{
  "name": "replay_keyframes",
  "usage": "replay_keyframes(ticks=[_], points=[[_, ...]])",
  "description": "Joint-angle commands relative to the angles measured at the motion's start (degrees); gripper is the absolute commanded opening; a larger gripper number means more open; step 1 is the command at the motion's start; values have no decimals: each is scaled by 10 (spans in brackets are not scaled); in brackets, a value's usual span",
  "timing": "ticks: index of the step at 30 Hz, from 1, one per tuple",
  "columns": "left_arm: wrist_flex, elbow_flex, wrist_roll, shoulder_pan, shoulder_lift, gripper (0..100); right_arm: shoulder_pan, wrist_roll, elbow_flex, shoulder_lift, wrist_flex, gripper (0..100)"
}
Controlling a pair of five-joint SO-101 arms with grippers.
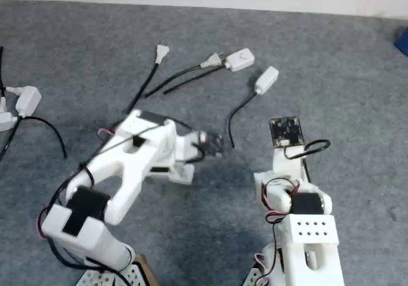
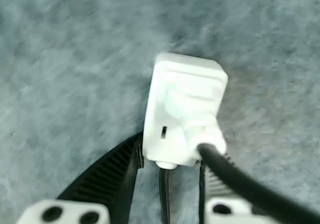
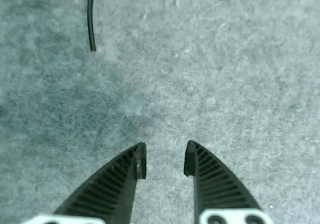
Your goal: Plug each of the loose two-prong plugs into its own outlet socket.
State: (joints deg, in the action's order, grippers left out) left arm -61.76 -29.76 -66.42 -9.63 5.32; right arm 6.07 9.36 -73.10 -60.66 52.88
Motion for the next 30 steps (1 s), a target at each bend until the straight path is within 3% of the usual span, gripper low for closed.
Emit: replay_keyframes(ticks=[1,9,18,23,26,30], points=[[-31,62,12,50,-7,69,2,8,4,-14,-12,132],[-100,172,12,185,-7,64,2,8,4,-14,-12,132],[-101,295,12,409,-1,64,2,8,4,-13,-12,132],[-85,315,10,486,-1,69,2,8,4,-13,-12,132],[-53,317,27,516,-1,152,2,8,4,-13,-12,132],[-18,312,74,546,0,358,2,8,4,-13,-12,132]])
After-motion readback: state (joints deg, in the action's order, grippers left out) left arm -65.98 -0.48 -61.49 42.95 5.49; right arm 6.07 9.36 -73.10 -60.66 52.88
